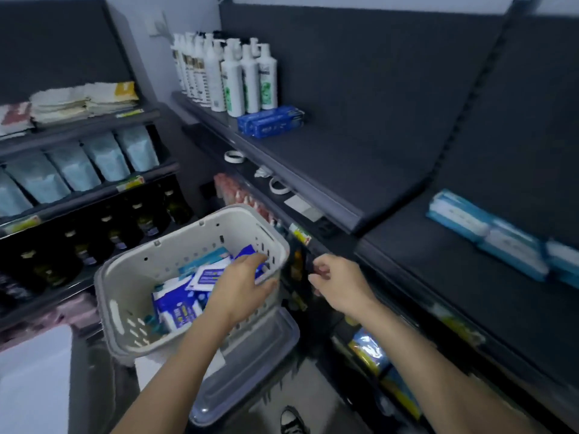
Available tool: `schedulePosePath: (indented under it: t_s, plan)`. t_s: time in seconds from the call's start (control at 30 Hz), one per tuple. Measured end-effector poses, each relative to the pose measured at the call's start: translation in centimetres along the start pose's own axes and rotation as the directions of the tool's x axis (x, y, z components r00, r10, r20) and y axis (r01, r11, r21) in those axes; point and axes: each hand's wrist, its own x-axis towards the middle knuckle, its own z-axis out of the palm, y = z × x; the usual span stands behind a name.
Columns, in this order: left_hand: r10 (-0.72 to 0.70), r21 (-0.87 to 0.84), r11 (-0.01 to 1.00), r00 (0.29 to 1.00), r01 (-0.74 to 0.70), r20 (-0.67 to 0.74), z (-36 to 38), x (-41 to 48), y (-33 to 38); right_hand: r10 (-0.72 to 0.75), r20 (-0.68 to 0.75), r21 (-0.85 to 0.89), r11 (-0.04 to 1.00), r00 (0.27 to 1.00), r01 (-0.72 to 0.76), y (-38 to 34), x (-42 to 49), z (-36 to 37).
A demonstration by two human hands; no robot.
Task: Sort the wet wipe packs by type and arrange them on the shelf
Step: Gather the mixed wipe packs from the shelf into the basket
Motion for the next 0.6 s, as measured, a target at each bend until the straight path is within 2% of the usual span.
schedulePosePath:
  t_s: [0.2,0.37,0.6]
  plan:
    - [0.250,-0.029,0.968,0.963,-0.249,0.102,3.4,-1.0,8.4,0.154,-0.186,0.061,0.987,0.970,-0.145,5.9,-6.5,-6.3]
    - [0.379,-0.104,0.925,0.909,-0.366,0.172,7.1,-0.9,15.9,0.279,-0.263,0.060,0.960,0.923,-0.273,12.0,-11.5,-11.7]
    - [0.546,-0.192,0.837,0.796,-0.512,0.261,14.1,-1.3,28.1,0.414,-0.401,0.077,0.904,0.817,-0.420,21.4,-18.1,-19.5]
